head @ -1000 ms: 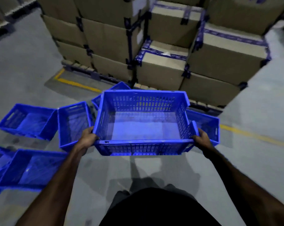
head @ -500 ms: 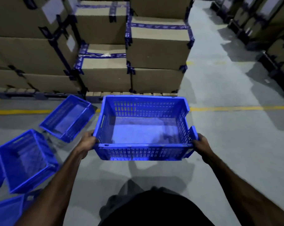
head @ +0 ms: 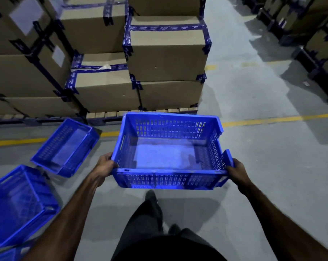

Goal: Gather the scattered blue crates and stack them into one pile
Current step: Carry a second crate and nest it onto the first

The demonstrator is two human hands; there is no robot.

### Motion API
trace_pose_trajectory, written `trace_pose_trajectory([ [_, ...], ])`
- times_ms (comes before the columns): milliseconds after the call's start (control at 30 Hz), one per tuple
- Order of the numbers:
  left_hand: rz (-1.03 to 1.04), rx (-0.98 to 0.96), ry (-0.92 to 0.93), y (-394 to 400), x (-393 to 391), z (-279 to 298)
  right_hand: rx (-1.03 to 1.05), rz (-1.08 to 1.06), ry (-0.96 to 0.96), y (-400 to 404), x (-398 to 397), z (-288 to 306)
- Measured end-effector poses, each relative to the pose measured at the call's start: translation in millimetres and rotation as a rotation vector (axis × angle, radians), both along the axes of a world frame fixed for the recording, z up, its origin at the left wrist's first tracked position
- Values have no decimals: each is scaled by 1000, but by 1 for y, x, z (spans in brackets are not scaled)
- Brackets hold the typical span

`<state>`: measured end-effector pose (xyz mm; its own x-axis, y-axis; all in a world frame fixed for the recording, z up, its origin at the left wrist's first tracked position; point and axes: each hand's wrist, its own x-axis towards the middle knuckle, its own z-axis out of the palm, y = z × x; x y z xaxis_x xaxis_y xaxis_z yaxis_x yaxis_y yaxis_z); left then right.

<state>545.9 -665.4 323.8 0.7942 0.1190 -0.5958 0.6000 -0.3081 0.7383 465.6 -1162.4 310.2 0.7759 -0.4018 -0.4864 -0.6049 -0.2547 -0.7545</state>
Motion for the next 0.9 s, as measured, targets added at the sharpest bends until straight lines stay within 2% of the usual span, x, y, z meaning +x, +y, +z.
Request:
trace_pose_trajectory([
  [233, -38, -13, 51, -12, 83, -36, -29, -39, 71, -9, 74, -32],
  [567, -59, -45, 93, -18, 220, -132, -19, -136, 110, -3, 185, -122],
  [900, -55, -61, 51, -33, 297, -305, -15, -98, 7, -26, 270, -304],
])
